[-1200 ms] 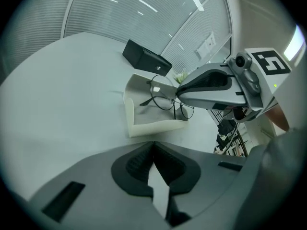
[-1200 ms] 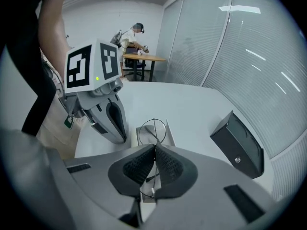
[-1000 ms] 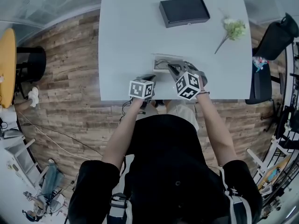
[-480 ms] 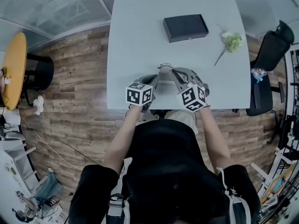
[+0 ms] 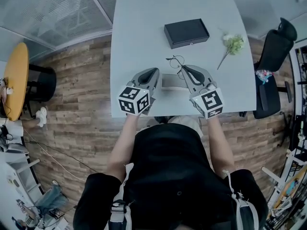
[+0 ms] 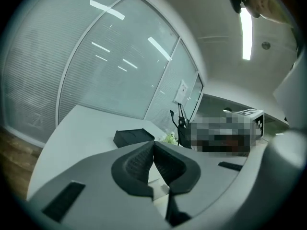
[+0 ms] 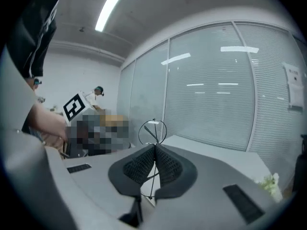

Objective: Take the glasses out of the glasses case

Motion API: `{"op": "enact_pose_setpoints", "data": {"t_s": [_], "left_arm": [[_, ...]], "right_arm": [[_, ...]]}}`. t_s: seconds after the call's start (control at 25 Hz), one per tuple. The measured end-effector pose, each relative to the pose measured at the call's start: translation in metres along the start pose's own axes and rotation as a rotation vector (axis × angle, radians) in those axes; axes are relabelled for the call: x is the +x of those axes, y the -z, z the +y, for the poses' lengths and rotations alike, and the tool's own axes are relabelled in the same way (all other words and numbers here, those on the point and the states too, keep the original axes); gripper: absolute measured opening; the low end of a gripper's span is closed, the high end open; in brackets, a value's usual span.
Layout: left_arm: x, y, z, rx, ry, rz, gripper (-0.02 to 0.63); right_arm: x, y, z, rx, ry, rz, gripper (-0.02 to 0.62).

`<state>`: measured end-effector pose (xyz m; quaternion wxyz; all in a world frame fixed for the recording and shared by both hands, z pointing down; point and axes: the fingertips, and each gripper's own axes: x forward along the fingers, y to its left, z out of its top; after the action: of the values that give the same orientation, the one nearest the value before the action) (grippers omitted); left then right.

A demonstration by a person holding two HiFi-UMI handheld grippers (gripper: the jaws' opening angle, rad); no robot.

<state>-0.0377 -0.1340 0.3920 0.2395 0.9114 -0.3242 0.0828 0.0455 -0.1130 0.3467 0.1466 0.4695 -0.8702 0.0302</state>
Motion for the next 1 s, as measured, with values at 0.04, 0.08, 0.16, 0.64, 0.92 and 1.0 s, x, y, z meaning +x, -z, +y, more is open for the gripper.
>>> {"op": "enact_pose_setpoints", "data": {"t_s": [0.04,0.08,0.16,0.64,0.92,1.0], "left_arm": [[0.0,-0.008,-0.003,0.013,0.004,-0.016,0.023],[-0.001,-0.015,-0.006,0.026,0.006,-0.031,0.023],[-0.002,-0.028,-0.01,0.049,0.01,-0.055,0.023],[-0.011,-0.042,-0.017,0.055,0.02,-0.077,0.023],[-0.012,-0.042,-0.016,0.053,0.018,-0.078,0.023],[-0.011,-0.041,-0.017,0.052,0.016,-0.079,0.023]], "right_arm": [[-0.004,-0.005,-0.005,0.049,0.0,-0.03,0.023],[-0.009,-0.01,-0.011,0.097,0.001,-0.059,0.023],[-0.017,-0.021,-0.02,0.175,0.007,-0.112,0.023],[-0.041,-0.031,-0.031,0.276,0.023,-0.202,0.02],[-0.046,-0.029,-0.03,0.303,0.01,-0.219,0.02],[-0.048,-0.027,-0.031,0.311,0.005,-0.224,0.02]]}}
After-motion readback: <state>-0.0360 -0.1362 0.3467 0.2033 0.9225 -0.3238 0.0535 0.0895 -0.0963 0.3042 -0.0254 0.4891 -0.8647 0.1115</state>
